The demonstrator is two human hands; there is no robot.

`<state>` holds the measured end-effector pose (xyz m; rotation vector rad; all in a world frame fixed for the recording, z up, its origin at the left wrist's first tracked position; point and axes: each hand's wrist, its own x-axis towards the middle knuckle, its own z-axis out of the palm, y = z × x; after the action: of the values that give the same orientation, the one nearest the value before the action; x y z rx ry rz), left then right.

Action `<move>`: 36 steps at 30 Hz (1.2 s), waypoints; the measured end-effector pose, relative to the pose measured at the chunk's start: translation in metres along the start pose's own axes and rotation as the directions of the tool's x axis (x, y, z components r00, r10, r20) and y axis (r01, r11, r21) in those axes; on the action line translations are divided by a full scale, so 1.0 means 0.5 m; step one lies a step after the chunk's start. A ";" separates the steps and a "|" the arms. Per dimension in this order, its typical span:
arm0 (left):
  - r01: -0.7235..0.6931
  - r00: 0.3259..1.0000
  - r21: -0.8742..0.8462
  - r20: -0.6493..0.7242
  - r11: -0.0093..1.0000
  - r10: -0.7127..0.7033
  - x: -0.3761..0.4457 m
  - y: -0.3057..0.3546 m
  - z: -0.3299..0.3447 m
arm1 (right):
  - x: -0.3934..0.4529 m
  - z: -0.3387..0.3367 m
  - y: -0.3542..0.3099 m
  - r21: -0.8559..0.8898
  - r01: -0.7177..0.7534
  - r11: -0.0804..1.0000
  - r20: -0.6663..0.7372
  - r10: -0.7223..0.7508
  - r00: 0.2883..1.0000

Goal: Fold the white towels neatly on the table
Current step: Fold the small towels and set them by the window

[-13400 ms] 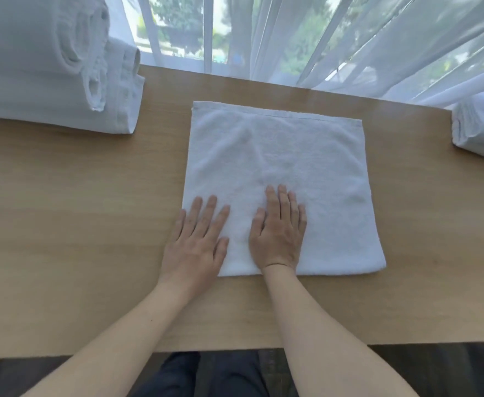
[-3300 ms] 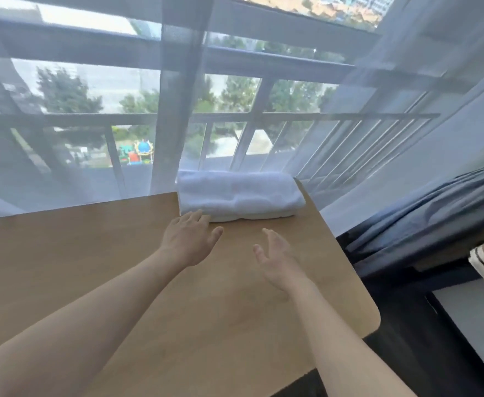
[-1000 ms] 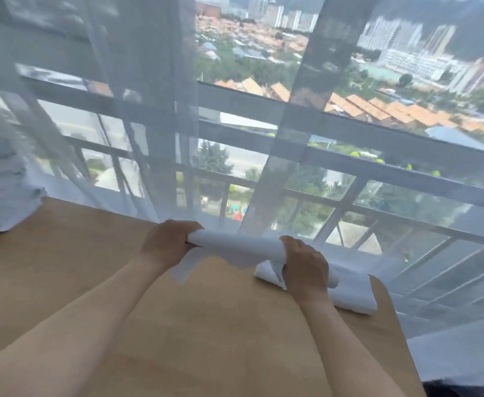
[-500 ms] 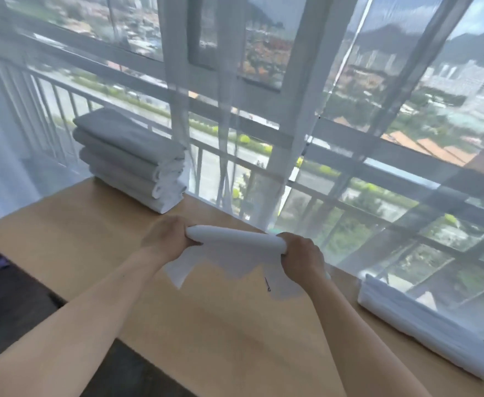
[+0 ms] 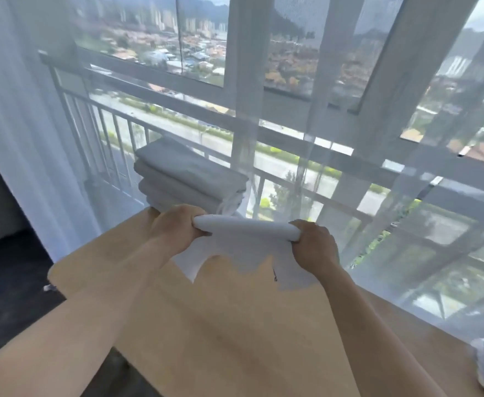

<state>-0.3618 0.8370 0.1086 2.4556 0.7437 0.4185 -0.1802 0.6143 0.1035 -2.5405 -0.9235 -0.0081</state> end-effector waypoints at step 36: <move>-0.651 0.754 0.355 0.198 0.672 0.626 0.945 -0.427 -0.241 | 0.618 0.264 -0.450 -0.312 -0.392 0.865 -0.278 0.311 0.909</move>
<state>-0.1251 1.3120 0.1473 3.0797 -0.1313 0.4722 -0.0962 1.0097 0.1198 -2.9386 -0.3816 -0.3741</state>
